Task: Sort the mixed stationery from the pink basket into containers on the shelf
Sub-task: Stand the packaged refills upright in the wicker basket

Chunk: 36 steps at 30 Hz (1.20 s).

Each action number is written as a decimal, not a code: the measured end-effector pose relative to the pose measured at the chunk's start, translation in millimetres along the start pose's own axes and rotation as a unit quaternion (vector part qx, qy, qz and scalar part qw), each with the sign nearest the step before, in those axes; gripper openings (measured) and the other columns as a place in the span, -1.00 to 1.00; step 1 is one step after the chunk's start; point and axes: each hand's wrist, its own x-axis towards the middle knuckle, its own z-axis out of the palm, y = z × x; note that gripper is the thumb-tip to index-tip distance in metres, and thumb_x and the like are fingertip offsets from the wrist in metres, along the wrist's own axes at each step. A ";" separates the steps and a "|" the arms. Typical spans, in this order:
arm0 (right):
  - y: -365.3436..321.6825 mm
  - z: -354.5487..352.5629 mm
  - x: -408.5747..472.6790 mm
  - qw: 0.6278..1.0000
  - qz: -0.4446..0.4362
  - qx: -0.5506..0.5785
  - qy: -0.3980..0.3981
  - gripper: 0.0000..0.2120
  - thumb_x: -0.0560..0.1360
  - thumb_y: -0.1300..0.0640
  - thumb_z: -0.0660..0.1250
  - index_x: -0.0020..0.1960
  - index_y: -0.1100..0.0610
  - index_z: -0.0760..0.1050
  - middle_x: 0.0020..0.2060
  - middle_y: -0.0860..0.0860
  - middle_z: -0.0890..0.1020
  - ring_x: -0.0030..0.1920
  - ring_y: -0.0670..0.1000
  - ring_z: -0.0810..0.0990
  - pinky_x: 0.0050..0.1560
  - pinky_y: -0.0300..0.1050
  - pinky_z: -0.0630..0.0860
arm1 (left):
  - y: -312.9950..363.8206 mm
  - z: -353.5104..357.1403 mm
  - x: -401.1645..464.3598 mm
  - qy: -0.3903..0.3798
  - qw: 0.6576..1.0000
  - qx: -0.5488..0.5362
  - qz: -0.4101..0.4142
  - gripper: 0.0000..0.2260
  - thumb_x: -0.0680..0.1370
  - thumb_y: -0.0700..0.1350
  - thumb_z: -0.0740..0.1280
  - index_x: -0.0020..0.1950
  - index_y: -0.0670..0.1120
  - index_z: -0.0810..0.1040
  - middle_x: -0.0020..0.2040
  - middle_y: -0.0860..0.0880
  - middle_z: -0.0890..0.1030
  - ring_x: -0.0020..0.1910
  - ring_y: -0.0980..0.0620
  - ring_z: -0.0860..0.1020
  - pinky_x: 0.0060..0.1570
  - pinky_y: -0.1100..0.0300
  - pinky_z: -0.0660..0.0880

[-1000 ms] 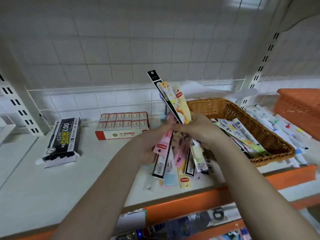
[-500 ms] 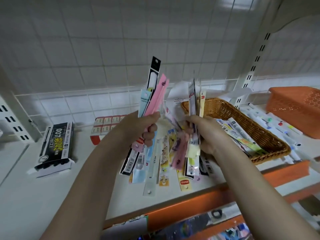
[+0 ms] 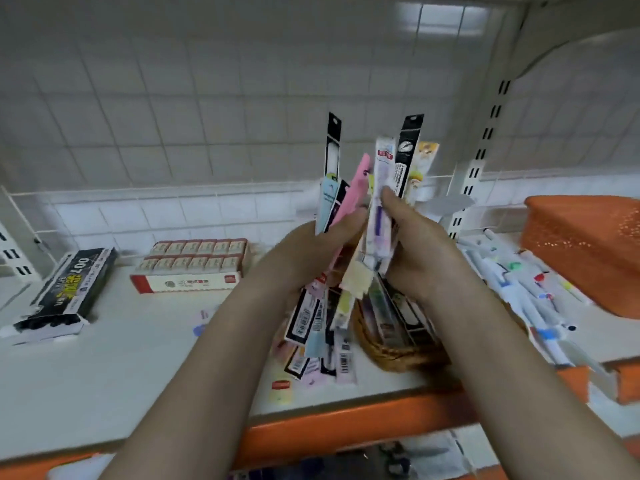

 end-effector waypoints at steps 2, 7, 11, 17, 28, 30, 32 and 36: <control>-14.8 -23.0 3.3 1.000 -0.004 -0.007 -0.028 -0.70 0.56 -0.01 0.25 0.08 0.21 0.56 0.01 0.15 0.65 0.01 0.09 0.64 0.03 -0.05 0.59 | 9.6 34.8 5.4 -0.004 1.000 0.005 0.020 -0.68 0.46 0.28 0.26 -0.03 0.07 0.58 -0.21 0.00 0.67 -0.24 0.00 0.62 -0.21 0.16 0.53; -52.5 -70.4 12.6 0.987 0.037 -0.141 -0.062 -0.64 0.54 -0.09 0.26 0.13 0.17 0.57 0.00 0.11 0.68 -0.15 0.04 0.67 -0.37 -0.25 0.54 | 28.2 89.8 19.6 0.009 0.999 0.035 0.005 -0.85 0.47 0.11 0.38 0.00 0.15 0.52 -0.23 0.12 0.63 -0.26 0.13 0.59 -0.53 0.32 0.40; -67.1 -93.1 11.4 0.984 0.008 -0.138 -0.114 -0.88 0.55 0.16 0.29 -0.12 0.19 0.53 -0.26 0.07 0.69 -0.30 0.06 0.66 -0.48 -0.20 0.50 | 27.0 99.4 22.8 -0.017 0.997 -0.057 -0.046 -0.60 0.28 0.02 0.51 0.08 -0.01 0.61 -0.09 -0.11 0.68 -0.14 -0.08 0.61 -0.13 0.10 0.49; -65.9 -103.9 18.9 0.991 -0.029 -0.114 -0.064 -0.90 0.53 0.11 0.33 -0.01 0.13 0.50 -0.15 0.06 0.68 -0.14 0.05 0.67 -0.09 -0.01 0.62 | 28.3 97.5 9.7 -0.043 0.998 -0.033 -0.038 -0.95 0.50 -0.15 0.37 -0.09 -0.12 0.60 -0.35 -0.03 0.61 -0.51 0.13 0.50 -0.51 0.40 0.37; -77.4 -100.1 34.6 1.000 -0.024 -0.002 -0.009 -0.88 0.59 0.20 0.22 -0.06 0.13 0.53 -0.32 -0.01 0.67 -0.33 -0.04 0.68 -0.33 -0.06 0.64 | 11.3 57.1 -3.6 0.035 0.996 -0.067 -0.052 -0.69 0.26 0.01 0.43 -0.03 -0.05 0.62 -0.26 -0.06 0.69 -0.28 0.09 0.65 -0.35 0.30 0.53; -81.2 -99.9 37.3 0.999 -0.020 0.024 -0.009 -0.84 0.60 0.16 0.20 -0.08 0.11 0.55 -0.34 -0.02 0.64 -0.42 -0.08 0.62 -0.36 -0.12 0.62 | 8.5 50.9 -6.1 0.053 0.995 -0.073 -0.042 -0.72 0.30 -0.03 0.43 -0.01 -0.04 0.60 -0.23 -0.04 0.70 -0.26 0.09 0.67 -0.41 0.31 0.54; -74.8 -95.8 35.5 0.999 0.011 0.003 -0.031 -0.80 0.60 0.08 0.20 -0.05 0.15 0.54 -0.33 0.00 0.52 -0.52 -0.13 0.45 -0.46 -0.21 0.51 | 6.1 47.7 -6.3 0.063 0.995 -0.074 -0.028 -0.71 0.33 -0.05 0.44 0.04 -0.04 0.60 -0.16 -0.02 0.71 -0.18 0.07 0.68 -0.26 0.27 0.60; -38.4 -71.8 26.8 0.983 0.050 -0.127 -0.122 -0.68 0.51 0.02 0.34 0.08 0.27 0.49 -0.26 0.16 0.49 -0.36 0.03 0.42 -0.32 -0.15 0.45 | 6.2 50.3 -4.6 0.069 0.996 -0.049 -0.014 -0.65 0.31 0.04 0.45 0.06 0.00 0.63 -0.11 0.05 0.71 -0.08 0.10 0.66 -0.08 0.21 0.53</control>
